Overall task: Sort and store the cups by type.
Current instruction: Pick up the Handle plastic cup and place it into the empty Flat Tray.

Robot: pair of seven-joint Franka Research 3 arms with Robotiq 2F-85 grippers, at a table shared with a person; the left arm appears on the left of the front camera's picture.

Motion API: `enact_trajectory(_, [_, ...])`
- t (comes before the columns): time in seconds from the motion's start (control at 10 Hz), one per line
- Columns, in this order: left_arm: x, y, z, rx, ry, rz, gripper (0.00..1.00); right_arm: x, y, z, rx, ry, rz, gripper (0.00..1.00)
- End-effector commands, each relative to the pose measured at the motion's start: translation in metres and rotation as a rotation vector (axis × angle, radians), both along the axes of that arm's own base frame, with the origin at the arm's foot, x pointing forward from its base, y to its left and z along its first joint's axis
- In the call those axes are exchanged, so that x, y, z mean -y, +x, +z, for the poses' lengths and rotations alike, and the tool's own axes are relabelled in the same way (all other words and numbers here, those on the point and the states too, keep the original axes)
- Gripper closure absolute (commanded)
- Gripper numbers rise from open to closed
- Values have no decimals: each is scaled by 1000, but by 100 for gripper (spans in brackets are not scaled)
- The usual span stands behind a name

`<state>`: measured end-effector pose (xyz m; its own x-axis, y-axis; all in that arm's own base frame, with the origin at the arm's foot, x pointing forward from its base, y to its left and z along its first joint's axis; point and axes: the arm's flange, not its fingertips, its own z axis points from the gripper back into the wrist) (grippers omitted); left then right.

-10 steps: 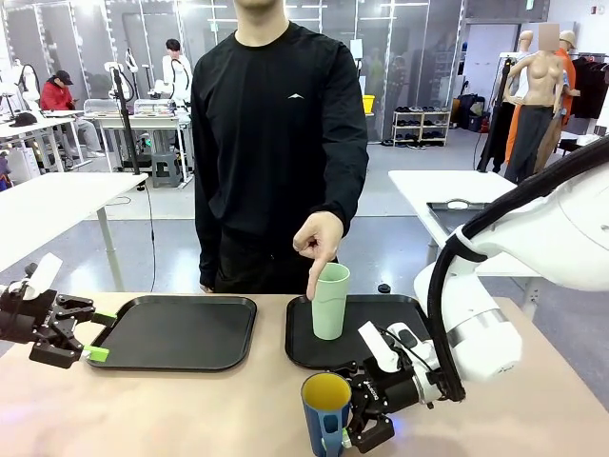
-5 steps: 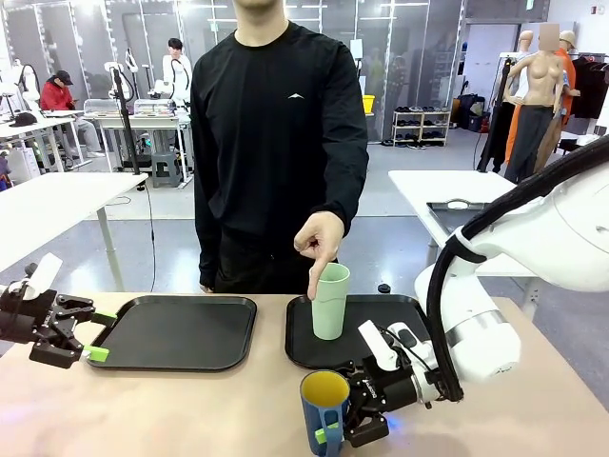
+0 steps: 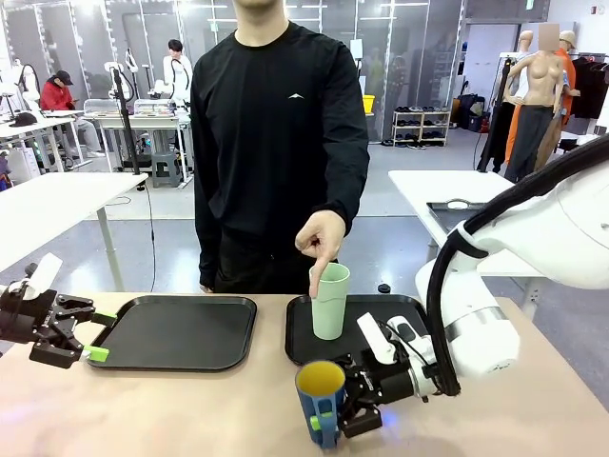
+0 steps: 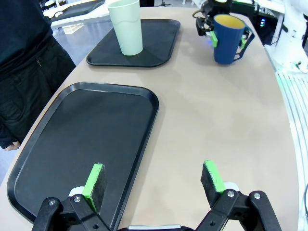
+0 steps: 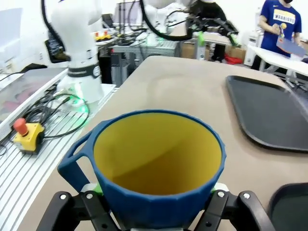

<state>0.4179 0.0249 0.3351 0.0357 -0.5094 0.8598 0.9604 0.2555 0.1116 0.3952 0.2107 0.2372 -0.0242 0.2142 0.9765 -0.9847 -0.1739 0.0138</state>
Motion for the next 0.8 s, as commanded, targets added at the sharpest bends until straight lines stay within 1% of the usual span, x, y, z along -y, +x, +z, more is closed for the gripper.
enact_trajectory(0.0, [0,0,-2,9,0,-10,0,-20,-27,-10,72,-6,-74,39])
enact_trajectory(0.1, [0,0,-2,9,0,-10,0,-32,-27,-1,67,-3,-80,39])
enact_trajectory(0.4, [0,0,-2,9,0,-10,0,-78,-25,11,78,-9,-118,39])
enact_trajectory(0.5, [0,0,-2,9,0,-10,0,-96,-22,17,94,-3,-136,39])
enact_trajectory(0.6, [0,0,-2,9,0,-10,0,-113,-18,23,102,-2,-156,39])
enact_trajectory(0.7, [0,0,-2,9,0,-10,0,-130,-9,30,106,15,-144,39])
